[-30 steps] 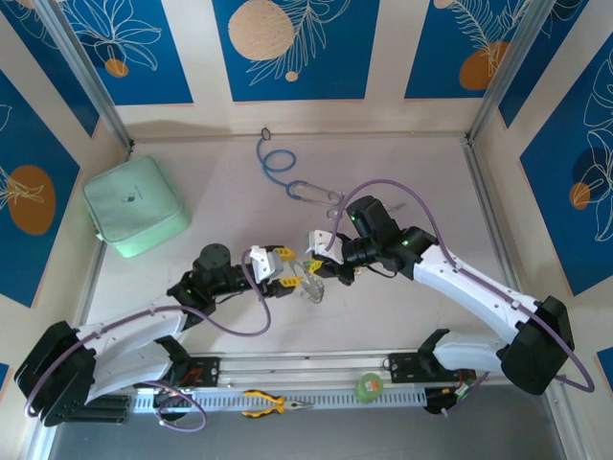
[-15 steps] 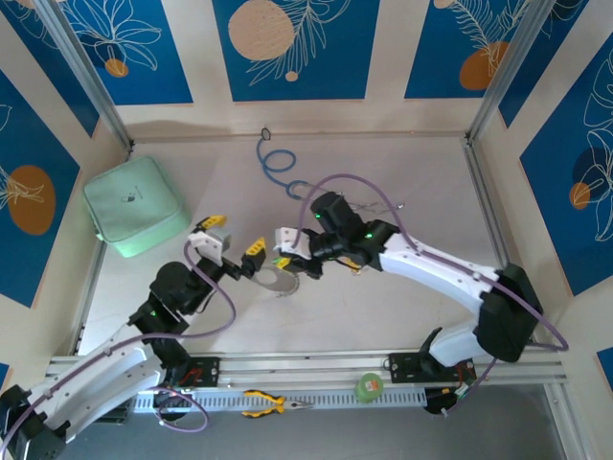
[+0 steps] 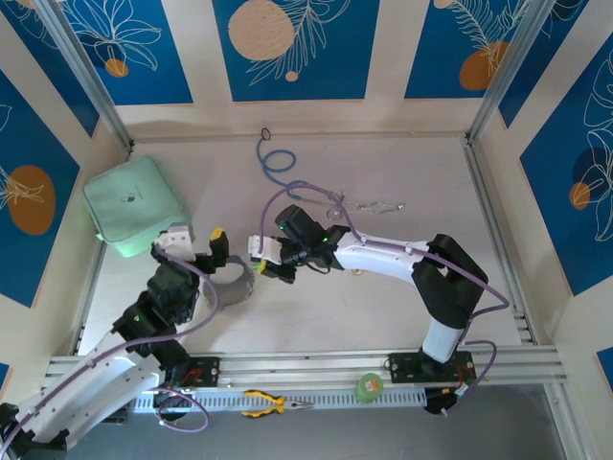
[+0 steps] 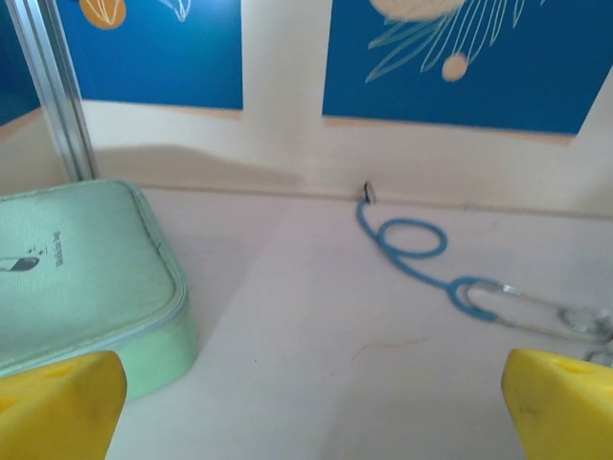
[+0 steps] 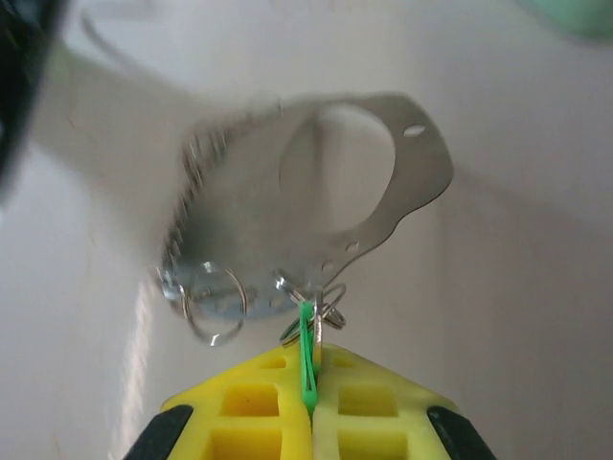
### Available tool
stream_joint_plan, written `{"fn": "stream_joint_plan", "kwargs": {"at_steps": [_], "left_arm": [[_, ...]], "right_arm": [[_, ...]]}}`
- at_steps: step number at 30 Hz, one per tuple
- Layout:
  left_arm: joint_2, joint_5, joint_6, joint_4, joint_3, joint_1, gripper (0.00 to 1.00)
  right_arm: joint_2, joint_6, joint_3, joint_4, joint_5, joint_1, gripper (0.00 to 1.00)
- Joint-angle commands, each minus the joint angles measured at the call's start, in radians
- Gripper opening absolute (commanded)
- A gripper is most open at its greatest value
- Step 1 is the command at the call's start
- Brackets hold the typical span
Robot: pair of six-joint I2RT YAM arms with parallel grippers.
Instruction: Put the keys on the keyring
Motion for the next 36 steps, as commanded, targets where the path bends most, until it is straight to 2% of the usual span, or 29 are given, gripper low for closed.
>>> {"fn": "stream_joint_plan", "kwargs": {"at_steps": [1,12,17,19,21,25,29,33,36], "left_arm": [[0.077,-0.008,-0.016,-0.065,0.061,0.008,1.0],[0.225,0.151,-0.011,0.005,0.091,0.017,1.0],[0.231,0.199,0.037,0.131,0.041,0.016,1.0],[0.238,0.2,0.04,0.143,0.039,0.017,1.0],[0.256,0.205,0.038,0.125,0.057,0.016,1.0],[0.322,0.324,0.062,0.052,0.121,0.019,1.0],[0.4,0.407,0.048,0.019,0.155,0.019,1.0],[0.45,0.514,0.055,0.014,0.17,0.018,1.0],[0.472,0.57,0.046,0.023,0.175,0.019,1.0]], "right_arm": [[-0.023,-0.141,-0.029,-0.174,0.129,-0.016,0.0],[0.011,-0.255,-0.043,-0.371,0.332,-0.034,0.14],[0.022,-0.264,-0.05,-0.399,0.417,-0.048,0.29],[0.009,-0.254,-0.053,-0.405,0.414,-0.053,0.31],[-0.031,-0.224,-0.057,-0.397,0.357,-0.068,0.33],[-0.176,-0.078,-0.103,-0.312,0.109,-0.143,0.46],[-0.329,0.116,-0.221,-0.1,-0.079,-0.2,0.47],[-0.428,0.386,-0.368,0.189,-0.121,-0.229,0.44],[-0.452,0.577,-0.452,0.351,-0.043,-0.246,0.41]]}}
